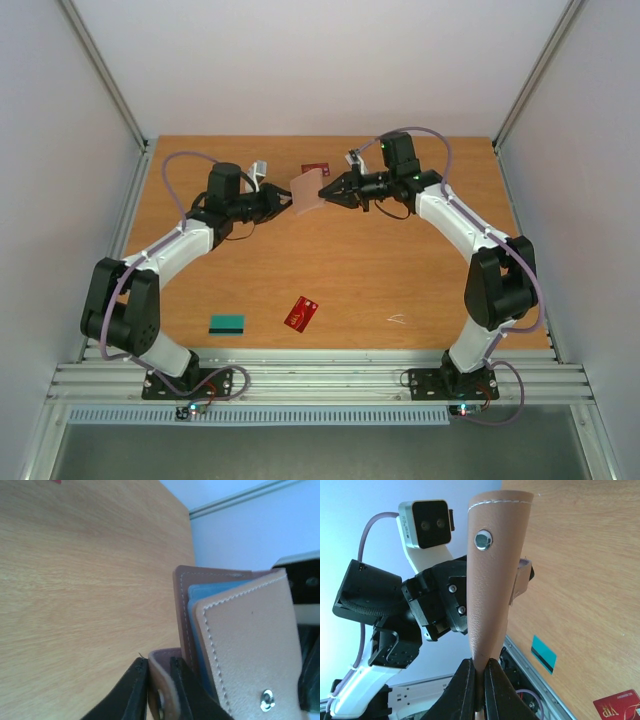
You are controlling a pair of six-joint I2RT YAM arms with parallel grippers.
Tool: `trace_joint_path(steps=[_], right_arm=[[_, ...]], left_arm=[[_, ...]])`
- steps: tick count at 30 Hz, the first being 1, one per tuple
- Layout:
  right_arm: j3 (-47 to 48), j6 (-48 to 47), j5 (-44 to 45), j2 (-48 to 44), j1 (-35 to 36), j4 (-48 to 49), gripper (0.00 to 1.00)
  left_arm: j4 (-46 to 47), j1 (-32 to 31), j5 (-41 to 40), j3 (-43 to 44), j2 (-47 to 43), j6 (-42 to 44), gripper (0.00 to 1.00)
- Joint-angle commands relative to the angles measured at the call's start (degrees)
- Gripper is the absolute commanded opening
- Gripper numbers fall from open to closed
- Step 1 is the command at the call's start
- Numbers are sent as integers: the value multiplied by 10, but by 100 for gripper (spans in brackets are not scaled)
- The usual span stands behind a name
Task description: Put the credit cards into the card holder
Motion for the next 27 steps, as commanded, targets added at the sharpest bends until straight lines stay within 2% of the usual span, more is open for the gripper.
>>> trace_joint_path(steps=[1, 2, 3, 8, 14, 18, 22, 27], right_arm=[[-13, 7, -21, -18, 0, 20, 1], [-16, 7, -21, -18, -2, 23, 1], [-21, 8, -21, -17, -4, 27, 1], [-61, -10, -12, -4, -14, 33, 1], [-111, -40, 14, 63, -13, 33, 8], [-120, -63, 38, 109, -13, 16, 25], [-94, -144, 81, 144, -13, -86, 46], [-75, -229, 134, 132, -13, -171, 66]], left_arm=[[100, -2, 46, -3, -5, -28, 8], [106, -2, 48, -4, -4, -31, 2], [109, -2, 49, -5, -4, -34, 0], [93, -2, 44, -9, 0, -29, 0], [16, -3, 20, -15, 34, 52, 0], [8, -5, 23, -24, 83, 81, 0], [-28, -16, 10, -9, 114, 100, 0], [-198, -50, -58, 71, 134, 167, 0]])
